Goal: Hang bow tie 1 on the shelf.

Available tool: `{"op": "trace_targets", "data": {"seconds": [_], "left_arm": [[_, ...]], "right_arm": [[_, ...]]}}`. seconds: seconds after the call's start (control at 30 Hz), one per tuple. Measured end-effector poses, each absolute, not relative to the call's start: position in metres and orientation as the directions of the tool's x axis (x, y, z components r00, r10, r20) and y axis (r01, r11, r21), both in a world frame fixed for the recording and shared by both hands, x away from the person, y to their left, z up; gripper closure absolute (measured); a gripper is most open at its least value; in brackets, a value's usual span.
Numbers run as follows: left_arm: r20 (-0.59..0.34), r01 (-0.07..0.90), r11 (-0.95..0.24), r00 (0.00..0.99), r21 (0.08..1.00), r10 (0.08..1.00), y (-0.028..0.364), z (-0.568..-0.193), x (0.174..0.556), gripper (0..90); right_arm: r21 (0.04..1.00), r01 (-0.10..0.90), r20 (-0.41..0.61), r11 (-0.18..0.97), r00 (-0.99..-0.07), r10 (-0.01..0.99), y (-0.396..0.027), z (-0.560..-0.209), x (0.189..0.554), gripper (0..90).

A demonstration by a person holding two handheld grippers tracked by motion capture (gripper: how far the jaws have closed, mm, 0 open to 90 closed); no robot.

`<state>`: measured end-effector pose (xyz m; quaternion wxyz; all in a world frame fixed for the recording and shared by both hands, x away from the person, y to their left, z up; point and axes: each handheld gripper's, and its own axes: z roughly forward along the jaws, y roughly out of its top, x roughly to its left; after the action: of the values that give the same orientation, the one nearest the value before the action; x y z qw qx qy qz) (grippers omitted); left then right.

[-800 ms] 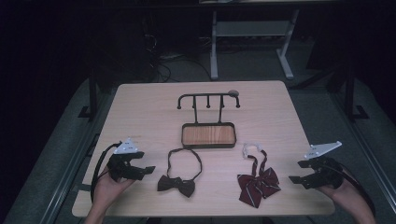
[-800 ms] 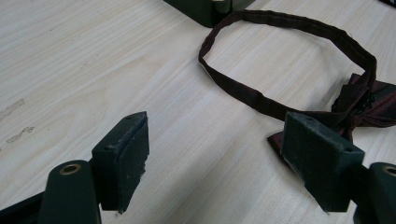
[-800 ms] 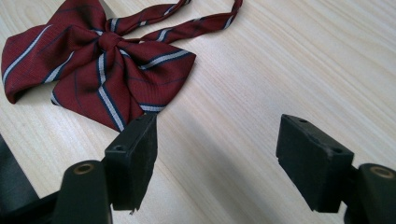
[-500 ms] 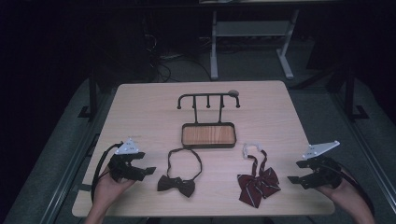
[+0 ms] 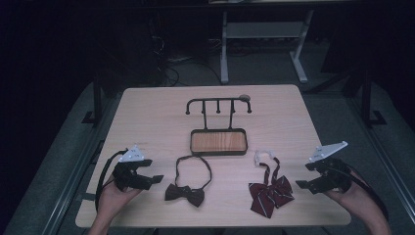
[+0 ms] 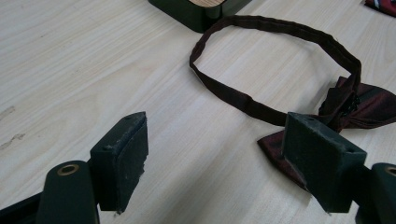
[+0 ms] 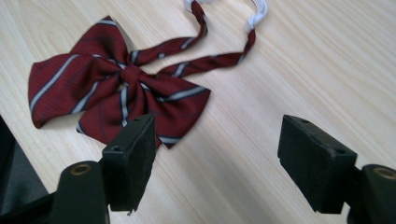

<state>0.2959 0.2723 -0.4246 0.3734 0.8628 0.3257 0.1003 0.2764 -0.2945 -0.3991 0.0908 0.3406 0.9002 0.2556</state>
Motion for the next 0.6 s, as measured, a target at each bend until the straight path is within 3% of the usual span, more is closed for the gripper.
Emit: {"op": "trace_targets", "data": {"seconds": [0.6], "left_arm": [[-0.068, 0.48, -0.509, 0.772, 0.715, 0.632, 0.27, -0.424, 0.295, 22.5]], "right_arm": [[0.454, 0.521, -0.007, 0.723, -0.809, 0.588, -0.251, -0.379, 0.302, 32.6]]}}
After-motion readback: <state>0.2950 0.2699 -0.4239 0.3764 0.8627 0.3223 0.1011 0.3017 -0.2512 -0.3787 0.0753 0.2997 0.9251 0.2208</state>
